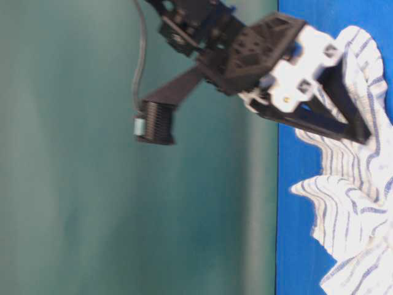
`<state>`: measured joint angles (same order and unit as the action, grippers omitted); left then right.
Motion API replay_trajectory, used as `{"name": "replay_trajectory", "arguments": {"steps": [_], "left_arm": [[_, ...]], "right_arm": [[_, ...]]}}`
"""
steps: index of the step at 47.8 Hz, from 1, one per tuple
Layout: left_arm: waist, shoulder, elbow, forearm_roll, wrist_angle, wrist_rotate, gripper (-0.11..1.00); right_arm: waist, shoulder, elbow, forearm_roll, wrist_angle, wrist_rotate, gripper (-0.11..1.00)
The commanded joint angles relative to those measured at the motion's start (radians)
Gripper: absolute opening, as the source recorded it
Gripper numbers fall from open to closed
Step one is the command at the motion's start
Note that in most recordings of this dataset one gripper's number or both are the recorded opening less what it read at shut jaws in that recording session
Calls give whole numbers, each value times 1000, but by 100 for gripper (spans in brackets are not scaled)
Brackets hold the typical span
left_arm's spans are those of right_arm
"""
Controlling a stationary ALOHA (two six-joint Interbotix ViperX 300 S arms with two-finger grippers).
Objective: Lift the towel with both arms.
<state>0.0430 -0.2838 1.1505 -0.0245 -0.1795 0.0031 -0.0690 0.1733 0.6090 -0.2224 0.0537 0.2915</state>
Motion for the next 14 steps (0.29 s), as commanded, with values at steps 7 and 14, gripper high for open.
{"name": "replay_trajectory", "arguments": {"steps": [7, 14], "left_arm": [[-3, 109, -8, -3, -75, -5, 90], [-3, 138, -14, -3, -89, -5, 90]], "right_arm": [[3, 32, -9, 2, -46, 2, 63], [5, 38, -9, 2, -46, 2, 63]]}}
